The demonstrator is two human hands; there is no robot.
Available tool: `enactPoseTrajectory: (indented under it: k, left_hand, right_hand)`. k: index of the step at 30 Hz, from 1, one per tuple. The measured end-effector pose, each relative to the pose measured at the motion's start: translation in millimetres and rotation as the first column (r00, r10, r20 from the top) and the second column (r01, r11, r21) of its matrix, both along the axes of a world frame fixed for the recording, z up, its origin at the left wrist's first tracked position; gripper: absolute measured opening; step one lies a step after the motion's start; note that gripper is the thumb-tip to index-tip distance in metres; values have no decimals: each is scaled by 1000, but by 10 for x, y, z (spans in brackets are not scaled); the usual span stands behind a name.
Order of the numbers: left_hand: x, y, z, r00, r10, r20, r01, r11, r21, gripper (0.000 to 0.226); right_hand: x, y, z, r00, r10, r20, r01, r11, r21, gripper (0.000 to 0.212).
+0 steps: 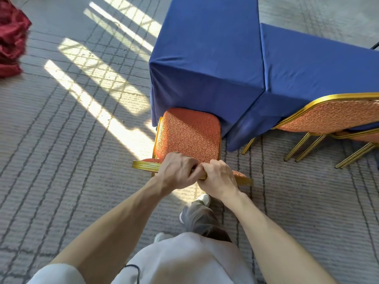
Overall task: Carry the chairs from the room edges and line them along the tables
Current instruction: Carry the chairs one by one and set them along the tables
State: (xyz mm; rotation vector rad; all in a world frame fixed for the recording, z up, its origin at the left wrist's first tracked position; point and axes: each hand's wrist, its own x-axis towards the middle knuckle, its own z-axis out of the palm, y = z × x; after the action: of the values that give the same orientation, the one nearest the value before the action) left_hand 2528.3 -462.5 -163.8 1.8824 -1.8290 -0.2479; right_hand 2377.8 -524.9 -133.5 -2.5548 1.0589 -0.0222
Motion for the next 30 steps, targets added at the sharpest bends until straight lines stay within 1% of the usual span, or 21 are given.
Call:
enactPoseTrajectory:
  k: [5,8,12,15,18,21,24,26,30]
  left_hand:
    - [271,-360,10,999,20,50,-20,1000,-1,42]
    - [423,-621,52,997,28,70,-27,1000,-11,43]
    - [294,-866,23,998,43,53,-43,999,-1,43]
    - [170,-811,-38,999,30,40,-31,999,20,41]
    - [159,-775,-14,998,47,41,-49,998,49,42]
    - [130,-760,31,996,75,53,-78,995,60,41]
    - [112,-726,44,995,88,46,-91,994,62,39]
    - [113,-722,50,994,101,43,-104,992,67,39]
    - [116,-755,47,993,105,48,-109,990,89,39]
  right_hand:
    - [264,-345,2,1000,-21,19,20,999,36,18]
    - [402,-615,15,1000,13,23,-14,998,66,20]
    - [283,-956,-18,998,64,12,-65,997,38,21]
    - [162,-952,-68,994,113,2,-113,993,26,18]
    - [154,-911,-111,993,116,19,-116,993,20,18]
    - [156,-915,-127,994,113,-10,-113,993,20,18]
    - [143,-911,-127,992,129,-17,-127,989,76,15]
    - [146,-921,-90,984,176,-27,-172,979,114,10]
    - [211,-1102,-14,941,313,-128,-275,928,251,18]
